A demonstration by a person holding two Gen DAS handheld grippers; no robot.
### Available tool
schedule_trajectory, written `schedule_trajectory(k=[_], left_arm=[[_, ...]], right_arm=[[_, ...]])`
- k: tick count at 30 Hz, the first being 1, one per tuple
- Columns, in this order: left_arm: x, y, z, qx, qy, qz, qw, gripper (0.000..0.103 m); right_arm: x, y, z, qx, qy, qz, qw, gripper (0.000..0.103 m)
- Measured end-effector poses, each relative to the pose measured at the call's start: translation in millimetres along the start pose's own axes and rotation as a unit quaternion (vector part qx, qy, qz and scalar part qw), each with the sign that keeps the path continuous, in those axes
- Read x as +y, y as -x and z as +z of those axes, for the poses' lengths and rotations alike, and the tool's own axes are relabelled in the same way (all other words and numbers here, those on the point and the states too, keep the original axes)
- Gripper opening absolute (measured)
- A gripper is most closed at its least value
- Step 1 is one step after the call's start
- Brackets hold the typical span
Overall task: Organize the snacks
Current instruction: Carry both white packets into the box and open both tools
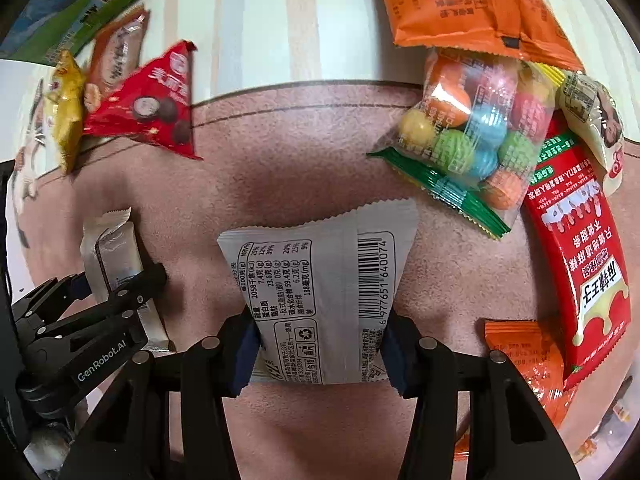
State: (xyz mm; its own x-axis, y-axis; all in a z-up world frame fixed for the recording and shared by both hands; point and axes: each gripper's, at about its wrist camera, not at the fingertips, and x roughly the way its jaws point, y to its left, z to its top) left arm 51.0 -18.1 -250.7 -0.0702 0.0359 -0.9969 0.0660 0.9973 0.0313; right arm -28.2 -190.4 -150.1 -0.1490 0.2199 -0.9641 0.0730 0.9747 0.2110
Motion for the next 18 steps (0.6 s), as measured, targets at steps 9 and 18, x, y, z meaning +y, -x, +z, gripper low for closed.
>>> schedule_trajectory(k=[9, 18], left_arm=[[-4, 157, 31, -0.136, -0.062, -0.048, 0.9876, 0.056], [21, 260, 132, -0.209, -0.054, -0.075, 0.9735, 0.057]], right_arm=[[3, 110, -2, -0.09, 0.041, 0.061, 0.993, 0.052], [31, 253, 51, -0.22, 0.092, 0.085, 0.967, 0.052]])
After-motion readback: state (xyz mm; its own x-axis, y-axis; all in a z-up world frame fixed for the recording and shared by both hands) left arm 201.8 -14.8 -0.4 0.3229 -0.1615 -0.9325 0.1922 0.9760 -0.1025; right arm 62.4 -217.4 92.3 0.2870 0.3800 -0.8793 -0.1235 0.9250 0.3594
